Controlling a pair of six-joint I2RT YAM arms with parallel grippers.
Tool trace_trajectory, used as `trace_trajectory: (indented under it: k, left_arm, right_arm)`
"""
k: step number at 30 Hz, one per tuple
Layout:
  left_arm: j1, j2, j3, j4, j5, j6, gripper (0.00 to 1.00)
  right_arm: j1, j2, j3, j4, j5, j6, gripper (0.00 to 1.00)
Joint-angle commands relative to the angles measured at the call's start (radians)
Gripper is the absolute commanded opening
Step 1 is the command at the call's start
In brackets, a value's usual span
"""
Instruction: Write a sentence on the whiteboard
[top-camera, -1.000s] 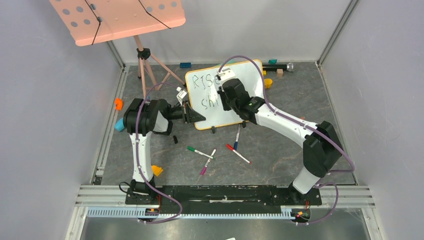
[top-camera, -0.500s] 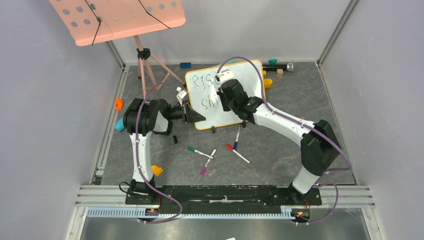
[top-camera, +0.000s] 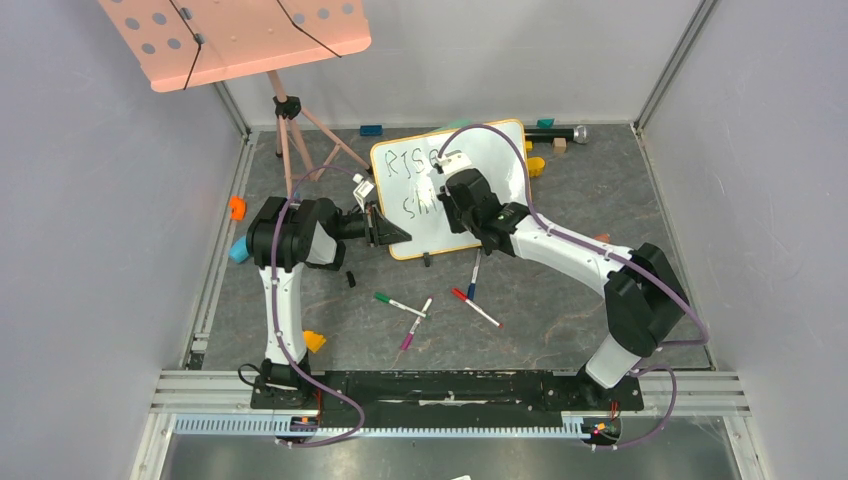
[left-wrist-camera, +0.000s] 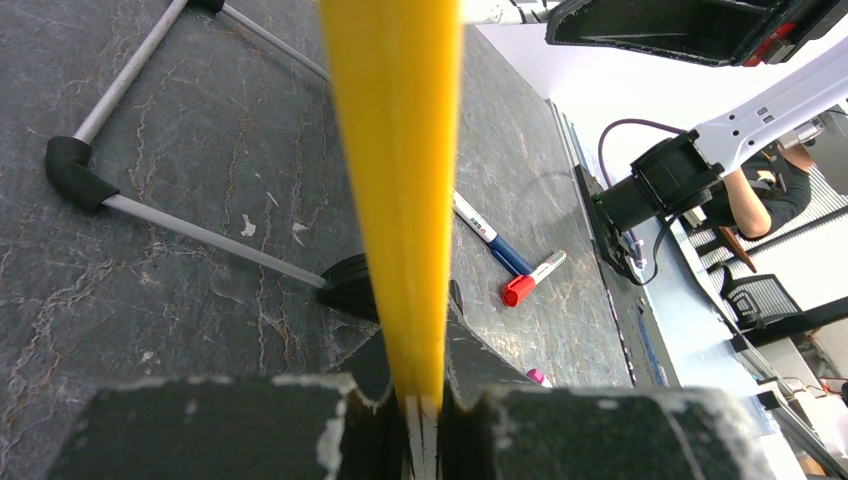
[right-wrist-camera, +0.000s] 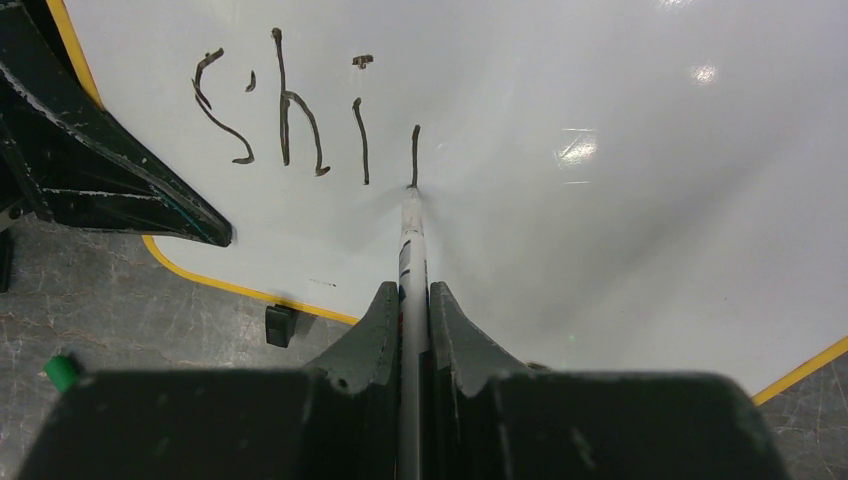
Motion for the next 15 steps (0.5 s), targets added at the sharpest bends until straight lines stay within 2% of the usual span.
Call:
trace_trajectory:
  k: [1,15]
  left_arm:
    - [-0.017,0.031,-0.024,0.052,0.099,0.064,0.02]
    - [-0.017,0.03,-0.023,0.052,0.099,0.064,0.02]
  right_arm:
    - [-0.004,-0.016,-0.004,0.031,0.015,0.007,0.0]
    - [-0.009,0.03,0.108,-0.003,0.031,-0.019,0.0]
